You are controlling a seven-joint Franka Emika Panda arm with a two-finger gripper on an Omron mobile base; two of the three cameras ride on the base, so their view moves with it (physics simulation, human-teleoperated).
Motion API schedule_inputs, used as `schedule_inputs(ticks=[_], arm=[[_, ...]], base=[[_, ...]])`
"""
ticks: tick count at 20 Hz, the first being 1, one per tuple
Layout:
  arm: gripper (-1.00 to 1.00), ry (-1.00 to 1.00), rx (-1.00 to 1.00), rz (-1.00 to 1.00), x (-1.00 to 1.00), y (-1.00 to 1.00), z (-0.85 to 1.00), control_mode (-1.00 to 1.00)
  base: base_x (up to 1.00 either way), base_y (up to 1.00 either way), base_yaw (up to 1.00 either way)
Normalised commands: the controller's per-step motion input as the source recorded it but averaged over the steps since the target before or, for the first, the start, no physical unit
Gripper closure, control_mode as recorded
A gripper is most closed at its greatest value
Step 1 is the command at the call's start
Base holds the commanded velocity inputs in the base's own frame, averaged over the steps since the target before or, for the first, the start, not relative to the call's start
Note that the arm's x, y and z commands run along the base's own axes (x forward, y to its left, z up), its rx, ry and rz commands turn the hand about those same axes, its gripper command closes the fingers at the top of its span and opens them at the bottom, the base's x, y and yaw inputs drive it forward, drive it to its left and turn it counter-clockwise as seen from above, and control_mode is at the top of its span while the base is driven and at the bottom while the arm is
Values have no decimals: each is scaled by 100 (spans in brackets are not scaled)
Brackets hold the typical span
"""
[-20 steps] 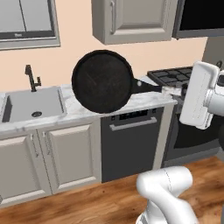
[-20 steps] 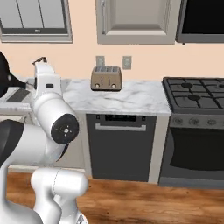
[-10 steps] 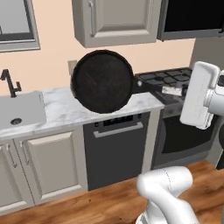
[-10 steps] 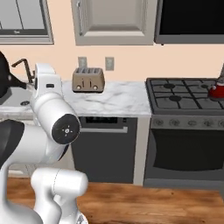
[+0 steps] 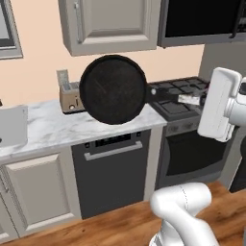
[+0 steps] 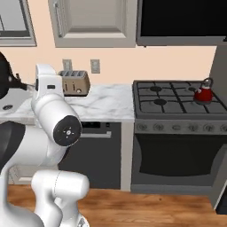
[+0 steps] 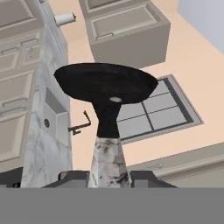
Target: Pick the pan from the cabinet and place it on the stove. Then turn on the stove burner for the pan.
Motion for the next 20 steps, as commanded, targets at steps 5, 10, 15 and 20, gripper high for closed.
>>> schedule_inputs(ticks=[5,10,15,20], arm=[[100,0,0,0,0,0,0,100],[100,0,0,0,0,0,0,100],[100,0,0,0,0,0,0,100],[100,0,0,0,0,0,0,100]], base=[[55,-22,0],[63,-10,0],[54,-9,3],[46,-16,8]])
